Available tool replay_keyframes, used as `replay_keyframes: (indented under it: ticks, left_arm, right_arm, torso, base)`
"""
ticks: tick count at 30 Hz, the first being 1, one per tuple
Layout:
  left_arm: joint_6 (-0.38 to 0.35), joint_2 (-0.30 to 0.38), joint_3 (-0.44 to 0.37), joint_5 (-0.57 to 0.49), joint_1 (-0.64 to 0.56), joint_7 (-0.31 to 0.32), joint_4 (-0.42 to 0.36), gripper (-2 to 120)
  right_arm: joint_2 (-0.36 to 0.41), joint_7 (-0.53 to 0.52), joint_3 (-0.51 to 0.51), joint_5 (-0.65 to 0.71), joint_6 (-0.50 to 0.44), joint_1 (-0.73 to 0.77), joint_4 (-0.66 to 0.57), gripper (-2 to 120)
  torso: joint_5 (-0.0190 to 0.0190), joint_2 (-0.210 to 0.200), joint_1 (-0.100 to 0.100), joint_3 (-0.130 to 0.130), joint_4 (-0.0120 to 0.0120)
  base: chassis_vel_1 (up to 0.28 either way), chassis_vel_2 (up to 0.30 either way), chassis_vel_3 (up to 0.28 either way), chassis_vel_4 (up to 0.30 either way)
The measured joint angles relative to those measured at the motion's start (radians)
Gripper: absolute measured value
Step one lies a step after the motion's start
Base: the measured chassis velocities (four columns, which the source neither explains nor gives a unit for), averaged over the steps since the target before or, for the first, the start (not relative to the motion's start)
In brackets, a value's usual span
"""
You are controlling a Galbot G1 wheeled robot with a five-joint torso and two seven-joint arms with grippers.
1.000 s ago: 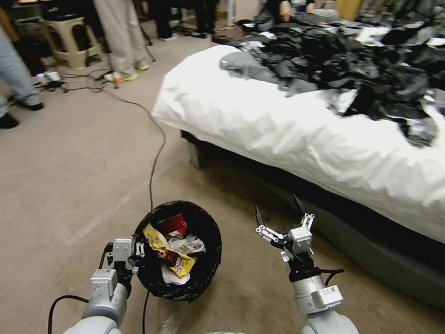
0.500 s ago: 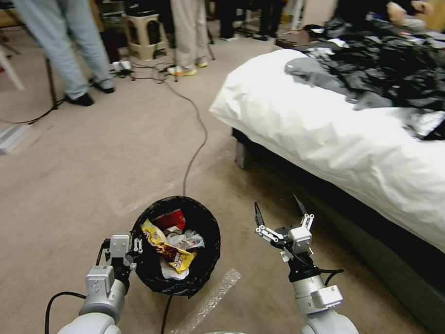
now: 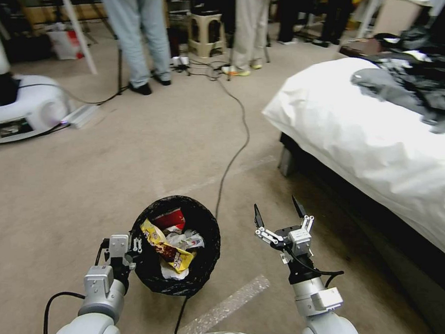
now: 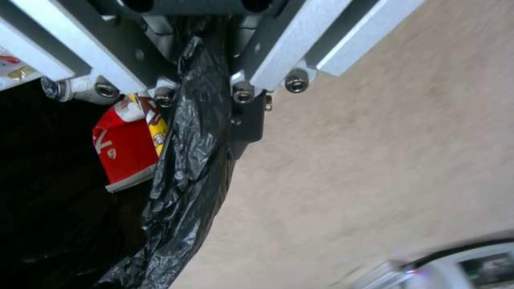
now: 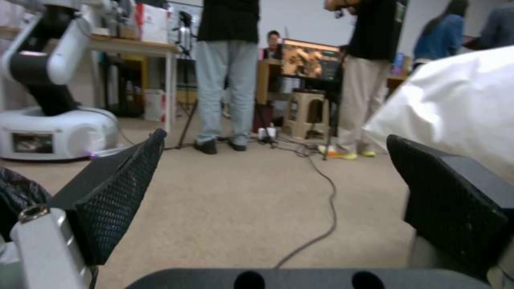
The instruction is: Pick up the trash bin, then pick up the garbage from the floor and place it into the trash bin.
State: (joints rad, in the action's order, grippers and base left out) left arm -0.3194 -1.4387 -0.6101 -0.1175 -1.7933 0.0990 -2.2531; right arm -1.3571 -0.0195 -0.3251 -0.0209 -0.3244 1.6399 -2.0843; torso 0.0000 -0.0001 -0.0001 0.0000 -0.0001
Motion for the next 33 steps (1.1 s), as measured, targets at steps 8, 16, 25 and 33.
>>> replay_keyframes:
  ticks: [8,16,25,33]
  left_arm:
    - [0.001,-0.003,0.0,0.002,-0.001,0.001,-0.002,1]
    - [0.003,-0.002,-0.001,-0.001,0.003,0.004,0.004,1]
    - [0.005,-0.002,0.004,-0.005,0.011,0.011,0.019,1]
    - [-0.049,0.001,0.015,-0.077,0.015,0.018,0.016,1]
  right_arm:
    - [0.002,0.0,0.002,0.0,0.003,-0.001,-0.001,100]
    - [0.0,0.003,0.006,-0.003,0.003,0.001,0.006,100]
    - [-0.005,0.005,0.01,-0.008,0.0,0.003,0.012,100]
    - [-0.007,0.005,0.013,-0.012,-0.001,0.004,0.014,100]
  torso:
    - [0.0,0.0,0.0,0.0,0.0001]
    - [0.0,0.0,0.0,0.0,0.0001]
    - [0.0,0.0,0.0,0.0,0.0001]
    - [0.0,0.0,0.0,0.0,0.0]
  base:
    - [0.124,0.125,0.129,0.128]
    - [0.128,0.11,0.133,0.123]
    - [0.068,0.071,0.069,0.065]
    - [0.0,0.0,0.0,0.0]
